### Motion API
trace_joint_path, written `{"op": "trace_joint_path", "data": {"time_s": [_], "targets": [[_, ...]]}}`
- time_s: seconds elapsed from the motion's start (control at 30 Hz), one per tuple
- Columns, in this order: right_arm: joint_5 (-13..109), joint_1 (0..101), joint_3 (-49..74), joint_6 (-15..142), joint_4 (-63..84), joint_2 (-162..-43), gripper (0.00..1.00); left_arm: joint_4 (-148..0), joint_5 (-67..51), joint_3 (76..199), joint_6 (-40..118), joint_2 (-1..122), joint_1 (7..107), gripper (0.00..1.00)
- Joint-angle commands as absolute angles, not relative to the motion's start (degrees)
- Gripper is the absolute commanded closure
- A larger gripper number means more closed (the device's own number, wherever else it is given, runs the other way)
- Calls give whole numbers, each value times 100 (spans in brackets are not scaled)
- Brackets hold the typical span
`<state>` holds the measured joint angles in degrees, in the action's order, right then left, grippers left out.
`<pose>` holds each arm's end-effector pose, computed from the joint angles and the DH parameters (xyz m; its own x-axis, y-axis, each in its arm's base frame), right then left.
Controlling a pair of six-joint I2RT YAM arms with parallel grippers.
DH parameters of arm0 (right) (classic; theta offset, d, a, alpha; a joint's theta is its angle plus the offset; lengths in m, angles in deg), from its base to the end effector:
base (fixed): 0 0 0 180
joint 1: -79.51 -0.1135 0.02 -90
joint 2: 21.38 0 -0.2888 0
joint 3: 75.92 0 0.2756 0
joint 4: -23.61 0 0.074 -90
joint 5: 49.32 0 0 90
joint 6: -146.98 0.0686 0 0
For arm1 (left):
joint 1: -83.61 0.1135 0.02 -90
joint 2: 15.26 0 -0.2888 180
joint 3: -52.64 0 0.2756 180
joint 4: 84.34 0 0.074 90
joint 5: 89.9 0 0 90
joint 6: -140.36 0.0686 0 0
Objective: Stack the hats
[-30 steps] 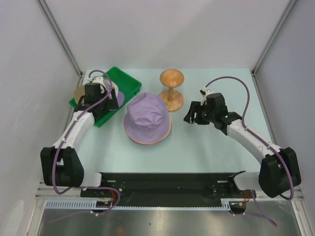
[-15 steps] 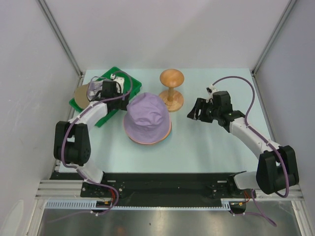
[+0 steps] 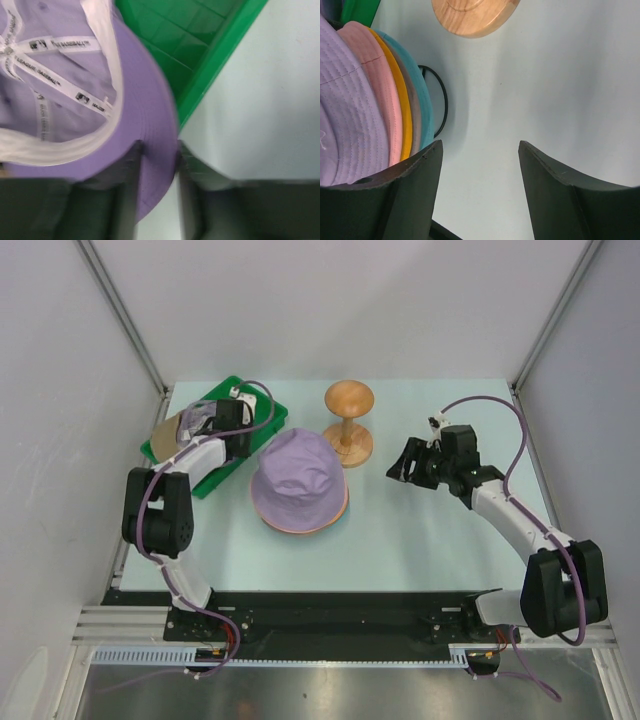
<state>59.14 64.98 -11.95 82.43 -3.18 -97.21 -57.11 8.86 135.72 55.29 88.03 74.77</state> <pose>0.3117 0.1032 0.2500 -0.7510 0.2264 -0.6202 -0.1712 0.8404 0.5142 0.4373 -0.0574 0.1949 -0.7208 0.1981 -0.6642 0.1125 0.9790 0.1699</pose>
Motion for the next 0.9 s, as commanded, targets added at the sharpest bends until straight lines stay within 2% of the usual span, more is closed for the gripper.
{"op": "trace_joint_path", "data": {"time_s": [0.0, 0.13, 0.17, 0.33, 0.53, 0.73, 0.87], "targets": [[5967, 6536, -1184, 8334, -101, -9547, 33, -5656, 985, 13878, 5467, 8582, 7474, 76], [6028, 6535, -1193, 8422, 22, -9547, 33, -5586, 1117, 14071, 5432, 8442, 7509, 90], [6028, 6535, -1175, 8440, 31, -9556, 33, -5516, 1213, 14193, 5414, 8406, 7518, 99], [5756, 6413, -860, 8309, -135, -9450, 33, -5261, 1556, 14747, 5204, 8126, 7597, 100], [5194, 5983, -52, 8211, -452, -9327, 33, -4743, 1566, 16056, 4615, 7713, 7816, 100], [4078, 4955, 705, 8194, -453, -9195, 33, -4215, 1136, 17445, 3939, 7536, 7904, 100], [3271, 4164, 1406, 8054, -233, -9283, 33, -4171, 1100, 17456, 2992, 7019, 7939, 100]]}}
